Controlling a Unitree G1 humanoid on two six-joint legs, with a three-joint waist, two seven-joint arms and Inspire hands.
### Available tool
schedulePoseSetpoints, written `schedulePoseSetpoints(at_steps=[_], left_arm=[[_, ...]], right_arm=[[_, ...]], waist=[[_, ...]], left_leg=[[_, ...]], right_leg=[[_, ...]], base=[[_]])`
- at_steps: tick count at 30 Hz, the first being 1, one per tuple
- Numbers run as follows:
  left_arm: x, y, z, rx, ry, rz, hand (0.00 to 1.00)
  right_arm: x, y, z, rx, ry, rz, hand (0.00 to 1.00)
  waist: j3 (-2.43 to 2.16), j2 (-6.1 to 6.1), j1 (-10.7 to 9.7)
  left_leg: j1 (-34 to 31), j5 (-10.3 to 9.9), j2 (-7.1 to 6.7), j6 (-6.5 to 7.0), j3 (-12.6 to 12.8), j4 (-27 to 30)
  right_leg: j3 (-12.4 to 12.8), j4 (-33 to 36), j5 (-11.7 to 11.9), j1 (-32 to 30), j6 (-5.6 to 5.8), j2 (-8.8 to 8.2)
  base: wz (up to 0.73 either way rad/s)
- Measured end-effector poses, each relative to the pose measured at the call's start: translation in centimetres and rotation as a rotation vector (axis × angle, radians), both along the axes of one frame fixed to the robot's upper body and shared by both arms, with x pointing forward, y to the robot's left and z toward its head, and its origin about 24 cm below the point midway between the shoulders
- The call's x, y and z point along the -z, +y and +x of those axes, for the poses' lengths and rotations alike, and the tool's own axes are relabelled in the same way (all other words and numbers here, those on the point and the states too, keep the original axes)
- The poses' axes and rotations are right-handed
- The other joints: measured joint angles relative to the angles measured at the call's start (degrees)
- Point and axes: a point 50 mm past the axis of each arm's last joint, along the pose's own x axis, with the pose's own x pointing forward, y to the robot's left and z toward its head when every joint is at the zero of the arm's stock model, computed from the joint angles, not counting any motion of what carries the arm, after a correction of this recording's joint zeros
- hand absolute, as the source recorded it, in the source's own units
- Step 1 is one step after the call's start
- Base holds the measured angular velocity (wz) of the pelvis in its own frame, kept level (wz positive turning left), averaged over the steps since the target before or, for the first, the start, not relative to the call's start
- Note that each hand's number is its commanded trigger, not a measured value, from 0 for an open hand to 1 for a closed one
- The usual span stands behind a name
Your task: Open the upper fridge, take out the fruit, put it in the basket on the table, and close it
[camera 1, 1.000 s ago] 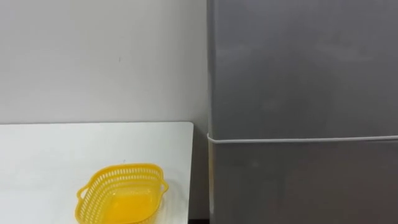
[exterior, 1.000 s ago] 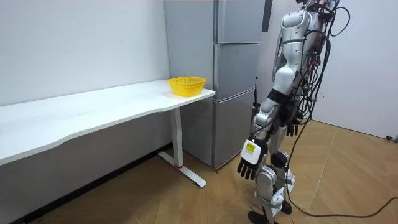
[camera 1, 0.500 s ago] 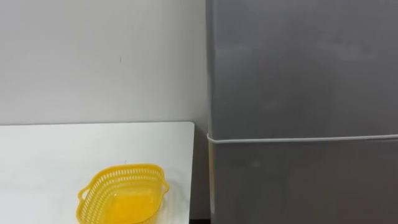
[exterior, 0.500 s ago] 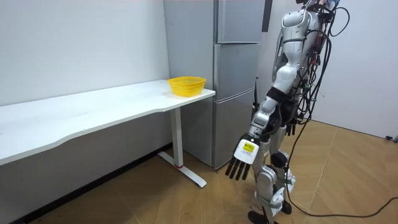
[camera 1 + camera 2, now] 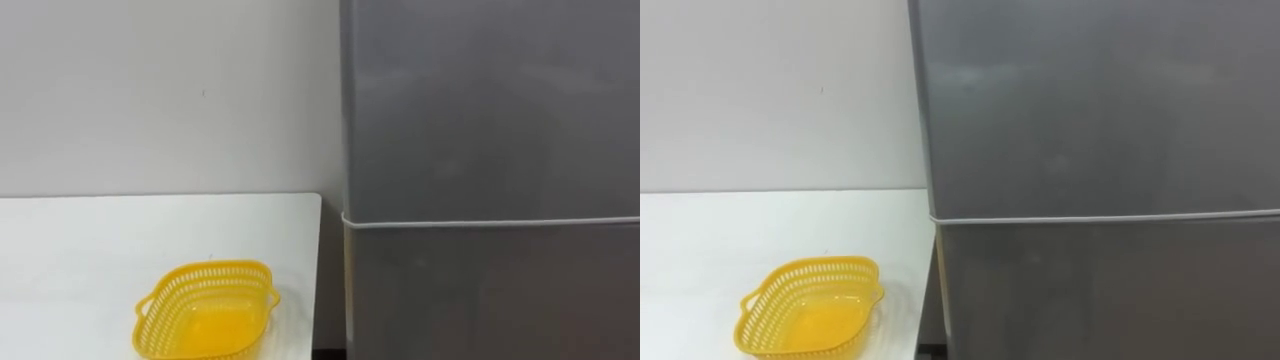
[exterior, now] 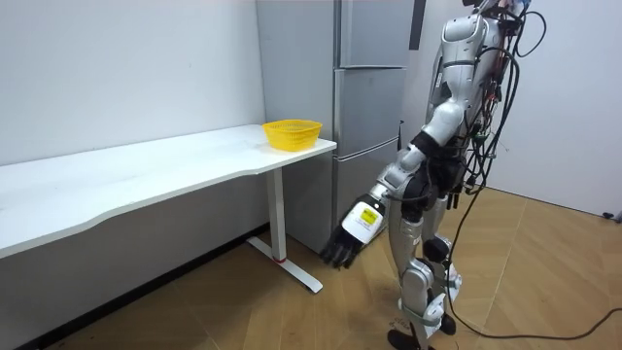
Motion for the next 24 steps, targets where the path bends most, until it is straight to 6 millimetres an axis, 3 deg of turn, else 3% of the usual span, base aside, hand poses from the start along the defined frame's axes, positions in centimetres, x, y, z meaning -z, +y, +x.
schedulePoseSetpoints(at_steps=[3,7,9,18,24], left_arm=[[-3.2,-0.5,2.3,0.043,-0.157,0.078,0.0],[-6.4,-2.1,4.8,0.134,-0.313,0.12,0.0],[-9.0,-3.0,5.8,0.18,-0.424,0.155,0.0],[-17.3,-5.1,7.2,0.335,-0.786,0.248,0.0],[-19.8,-6.2,7.1,0.422,-0.912,0.247,0.0]], right_arm=[[0.0,0.2,0.1,0.0,-0.009,0.007,0.0],[0.1,0.2,0.0,0.053,-0.018,0.015,0.0],[0.1,0.4,-0.2,0.068,-0.016,0.021,0.0],[0.2,0.5,-0.3,0.06,-0.003,0.022,0.0],[0.2,0.7,-0.2,0.06,-0.003,0.026,0.0]], waist=[[-0.3,-0.2,-1.09],[-0.16,-0.42,-1.46],[0.1,-0.81,-1.95],[0.15,-1.03,-2.55],[0.13,-1.11,-3.12]], left_leg=[[0.02,0.0,0.03,0.0,0.01,0.0],[0.0,0.0,0.05,0.0,0.01,-0.07],[-0.01,0.0,0.09,0.0,0.05,-0.07],[0.01,0.0,0.07,0.0,-0.02,-0.05],[-0.04,0.0,0.12,0.0,-0.07,-0.05]], right_leg=[[0.07,-0.07,0.0,-0.01,0.0,0.01],[0.0,0.08,0.01,0.09,0.01,0.01],[0.04,0.08,0.01,-0.05,0.01,0.06],[0.57,0.12,0.08,-0.33,0.05,0.06],[-0.05,0.1,0.09,-0.2,0.06,0.05]], base=[[0.0],[0.0],[0.0],[-0.03],[0.05]])
